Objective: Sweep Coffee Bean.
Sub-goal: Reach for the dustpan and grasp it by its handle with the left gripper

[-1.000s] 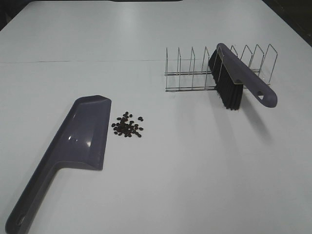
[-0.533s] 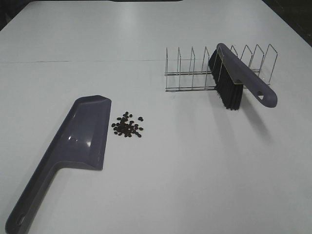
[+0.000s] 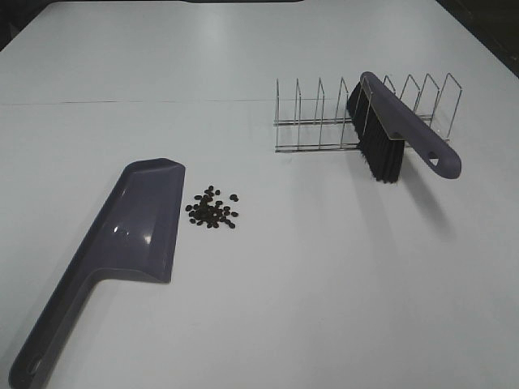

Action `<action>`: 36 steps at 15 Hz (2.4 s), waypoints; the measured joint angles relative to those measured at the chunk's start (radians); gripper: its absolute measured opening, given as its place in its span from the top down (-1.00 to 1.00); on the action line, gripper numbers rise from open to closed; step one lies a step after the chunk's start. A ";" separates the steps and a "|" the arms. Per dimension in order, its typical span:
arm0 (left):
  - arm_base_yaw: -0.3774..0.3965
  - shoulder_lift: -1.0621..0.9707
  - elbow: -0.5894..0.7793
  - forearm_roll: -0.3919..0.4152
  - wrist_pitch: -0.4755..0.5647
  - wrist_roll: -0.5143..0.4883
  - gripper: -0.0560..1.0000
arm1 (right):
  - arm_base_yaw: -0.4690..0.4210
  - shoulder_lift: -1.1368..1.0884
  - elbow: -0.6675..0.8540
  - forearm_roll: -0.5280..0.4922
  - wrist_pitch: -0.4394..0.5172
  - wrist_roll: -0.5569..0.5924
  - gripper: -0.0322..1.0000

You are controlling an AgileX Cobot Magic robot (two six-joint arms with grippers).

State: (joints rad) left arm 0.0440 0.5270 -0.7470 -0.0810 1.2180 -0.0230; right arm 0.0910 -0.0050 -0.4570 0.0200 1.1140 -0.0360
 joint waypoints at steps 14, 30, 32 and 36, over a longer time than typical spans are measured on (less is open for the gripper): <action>-0.431 0.876 -0.086 0.051 -0.266 -0.273 -0.98 | 0.000 0.000 0.000 0.000 0.000 0.000 -0.98; -0.442 1.338 -0.101 0.035 -0.576 -0.281 -0.50 | 0.000 0.000 0.000 0.000 0.000 0.000 -0.98; -0.442 1.361 -0.116 0.029 -0.580 -0.282 -0.44 | 0.000 0.000 0.000 0.000 0.000 0.000 -0.98; -0.442 1.370 -0.131 0.030 -0.587 -0.283 -0.18 | 0.000 0.000 0.000 0.000 0.000 0.000 -0.98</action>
State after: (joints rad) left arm -0.3980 1.8970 -0.8780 -0.0510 0.6310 -0.3060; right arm 0.0910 -0.0050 -0.4570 0.0200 1.1140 -0.0360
